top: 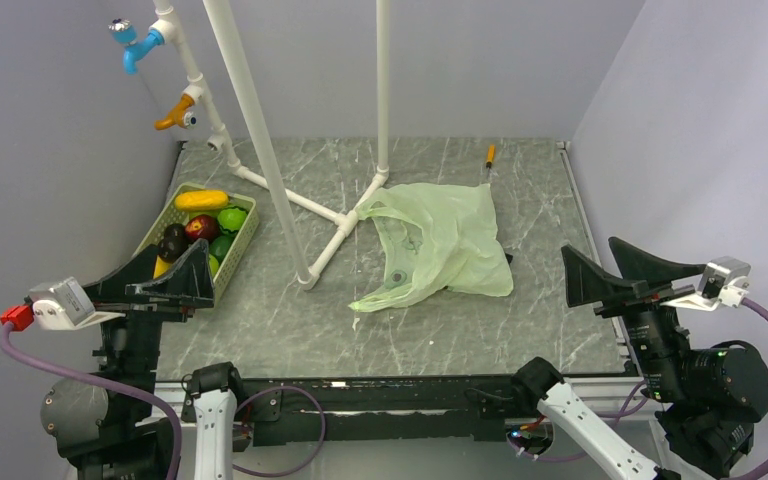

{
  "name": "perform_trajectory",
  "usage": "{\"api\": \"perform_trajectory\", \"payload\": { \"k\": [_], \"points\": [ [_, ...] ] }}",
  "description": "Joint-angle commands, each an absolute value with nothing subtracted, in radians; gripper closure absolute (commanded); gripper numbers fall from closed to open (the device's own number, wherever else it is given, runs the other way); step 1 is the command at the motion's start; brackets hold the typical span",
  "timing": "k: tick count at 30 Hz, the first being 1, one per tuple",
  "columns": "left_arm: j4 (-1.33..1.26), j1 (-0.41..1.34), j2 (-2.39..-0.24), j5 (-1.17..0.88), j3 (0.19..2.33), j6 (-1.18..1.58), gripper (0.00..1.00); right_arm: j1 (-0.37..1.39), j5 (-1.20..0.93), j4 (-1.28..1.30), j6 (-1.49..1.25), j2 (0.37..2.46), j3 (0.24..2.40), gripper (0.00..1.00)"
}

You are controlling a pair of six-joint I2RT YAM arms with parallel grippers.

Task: Take the fake fruits out of the plastic bag
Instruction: Reset both arms

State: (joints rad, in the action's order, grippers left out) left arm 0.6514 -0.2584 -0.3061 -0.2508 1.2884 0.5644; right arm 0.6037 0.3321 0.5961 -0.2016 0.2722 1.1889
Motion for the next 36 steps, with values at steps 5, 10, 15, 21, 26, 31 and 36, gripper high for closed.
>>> {"api": "perform_trajectory", "payload": {
  "k": [5, 10, 15, 21, 26, 31, 36],
  "points": [
    [0.626, -0.261, -0.333, -0.275, 1.292, 0.552, 0.01, 0.603, 0.322, 0.550, -0.185, 0.261, 1.178, 0.00],
    [0.623, -0.261, -0.336, -0.278, 1.298, 0.554, 0.01, 0.604, 0.330, 0.555, -0.185, 0.264, 1.179, 0.00],
    [0.624, -0.261, -0.339, -0.278, 1.305, 0.554, 0.01, 0.603, 0.328, 0.558, -0.186, 0.276, 1.183, 0.00],
    [0.621, -0.260, -0.340, -0.279, 1.302, 0.555, 0.01, 0.603, 0.321, 0.548, -0.174, 0.272, 1.170, 0.00],
    [0.618, -0.261, -0.342, -0.282, 1.298, 0.556, 0.01, 0.604, 0.313, 0.527, -0.170, 0.256, 1.154, 0.00],
    [0.619, -0.260, -0.343, -0.283, 1.301, 0.553, 0.01, 0.604, 0.316, 0.528, -0.172, 0.260, 1.155, 0.00],
    [0.625, -0.261, -0.341, -0.264, 1.289, 0.550, 0.01, 0.604, 0.420, 0.566, -0.221, 0.276, 1.169, 0.00]
  ]
}}
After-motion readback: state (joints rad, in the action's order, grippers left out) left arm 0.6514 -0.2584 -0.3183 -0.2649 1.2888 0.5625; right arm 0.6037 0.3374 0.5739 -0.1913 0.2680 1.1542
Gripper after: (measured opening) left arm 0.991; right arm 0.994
